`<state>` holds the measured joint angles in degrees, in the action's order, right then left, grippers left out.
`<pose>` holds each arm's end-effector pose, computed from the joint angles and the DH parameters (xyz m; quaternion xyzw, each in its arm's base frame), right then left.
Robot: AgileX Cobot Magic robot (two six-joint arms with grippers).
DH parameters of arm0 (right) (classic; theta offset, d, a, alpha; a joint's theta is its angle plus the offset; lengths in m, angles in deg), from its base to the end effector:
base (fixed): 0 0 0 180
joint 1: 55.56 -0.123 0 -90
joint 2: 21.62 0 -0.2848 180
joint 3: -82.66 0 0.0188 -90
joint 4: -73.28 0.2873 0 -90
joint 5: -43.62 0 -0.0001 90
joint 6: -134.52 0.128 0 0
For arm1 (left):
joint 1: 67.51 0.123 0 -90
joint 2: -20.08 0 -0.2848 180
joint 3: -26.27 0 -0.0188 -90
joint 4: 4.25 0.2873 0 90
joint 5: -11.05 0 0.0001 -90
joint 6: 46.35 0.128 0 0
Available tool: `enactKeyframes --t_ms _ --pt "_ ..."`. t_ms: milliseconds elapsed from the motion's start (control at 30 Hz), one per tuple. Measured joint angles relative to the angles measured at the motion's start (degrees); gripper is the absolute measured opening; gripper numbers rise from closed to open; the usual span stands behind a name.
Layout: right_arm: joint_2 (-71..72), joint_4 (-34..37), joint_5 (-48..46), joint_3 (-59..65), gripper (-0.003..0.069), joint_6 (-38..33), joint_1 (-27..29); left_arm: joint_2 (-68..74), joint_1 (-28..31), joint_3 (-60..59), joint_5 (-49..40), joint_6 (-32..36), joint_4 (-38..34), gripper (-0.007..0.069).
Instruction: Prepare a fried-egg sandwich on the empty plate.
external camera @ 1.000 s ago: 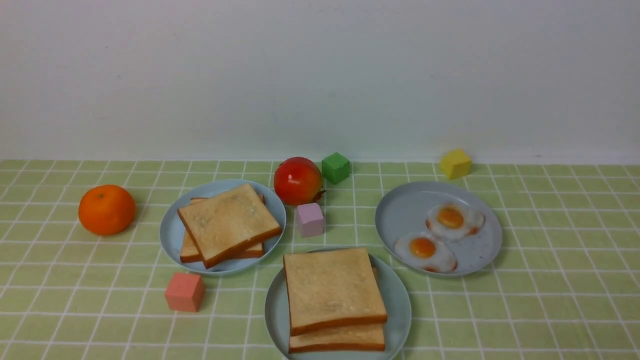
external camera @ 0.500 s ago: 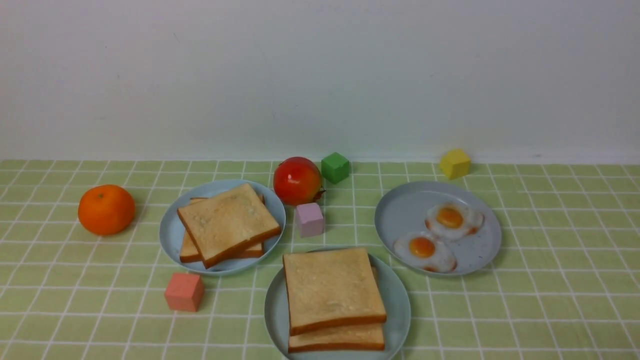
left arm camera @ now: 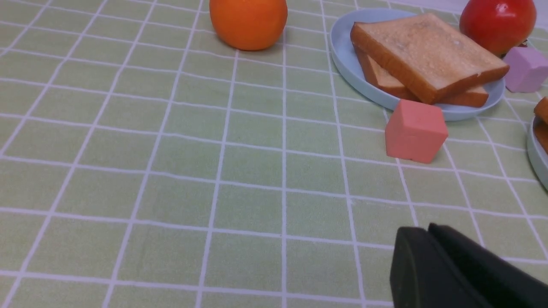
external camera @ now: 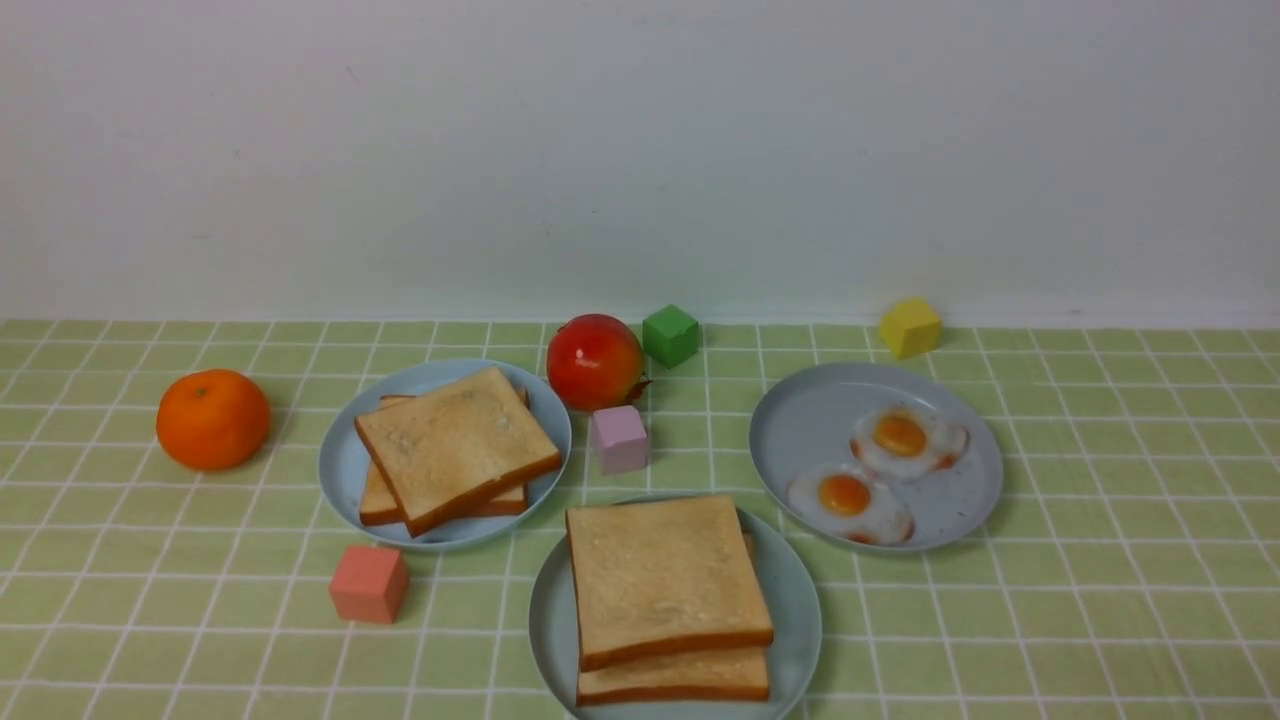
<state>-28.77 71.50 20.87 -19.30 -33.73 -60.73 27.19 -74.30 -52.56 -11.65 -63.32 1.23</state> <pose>0.1235 0.0096 0.1618 0.0384 0.8077 0.0734 0.5837 0.1236 -0.0100 0.1566 -0.0470 0.8104 -0.0801 0.5785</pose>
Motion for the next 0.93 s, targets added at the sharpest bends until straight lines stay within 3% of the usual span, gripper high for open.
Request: enactKeyframes --t_ms 933 --pt "0.0 0.0 0.1 0.0 0.0204 0.0 0.0 0.0 0.0 0.0 0.0 0.0 0.0 0.0057"
